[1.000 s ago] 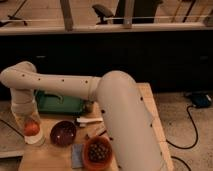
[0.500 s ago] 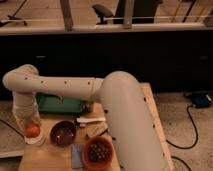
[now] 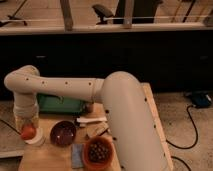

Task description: Place apple in paper cup

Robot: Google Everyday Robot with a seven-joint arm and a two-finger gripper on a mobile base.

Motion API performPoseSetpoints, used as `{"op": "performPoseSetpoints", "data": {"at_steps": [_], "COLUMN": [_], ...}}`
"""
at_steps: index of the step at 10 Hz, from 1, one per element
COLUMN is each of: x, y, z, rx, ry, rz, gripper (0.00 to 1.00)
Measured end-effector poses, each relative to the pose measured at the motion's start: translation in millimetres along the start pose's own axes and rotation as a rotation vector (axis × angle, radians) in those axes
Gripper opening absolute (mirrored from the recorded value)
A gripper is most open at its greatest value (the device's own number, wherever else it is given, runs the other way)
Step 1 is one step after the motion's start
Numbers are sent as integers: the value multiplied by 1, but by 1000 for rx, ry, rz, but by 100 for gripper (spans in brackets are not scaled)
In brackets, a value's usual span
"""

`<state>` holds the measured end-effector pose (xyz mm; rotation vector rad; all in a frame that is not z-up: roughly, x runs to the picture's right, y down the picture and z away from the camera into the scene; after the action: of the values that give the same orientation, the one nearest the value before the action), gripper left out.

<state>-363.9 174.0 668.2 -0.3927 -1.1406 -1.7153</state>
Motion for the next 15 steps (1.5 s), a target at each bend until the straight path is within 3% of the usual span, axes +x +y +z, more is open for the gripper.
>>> {"op": "performPoseSetpoints", "data": {"at_steps": [6, 12, 15], "x": [1, 6, 6], "y": [6, 13, 12], "z": [-3, -10, -9], "rx": [1, 44, 44], "ry": [-1, -5, -6], "rz": [3, -29, -30], "gripper": [80, 80, 80]}}
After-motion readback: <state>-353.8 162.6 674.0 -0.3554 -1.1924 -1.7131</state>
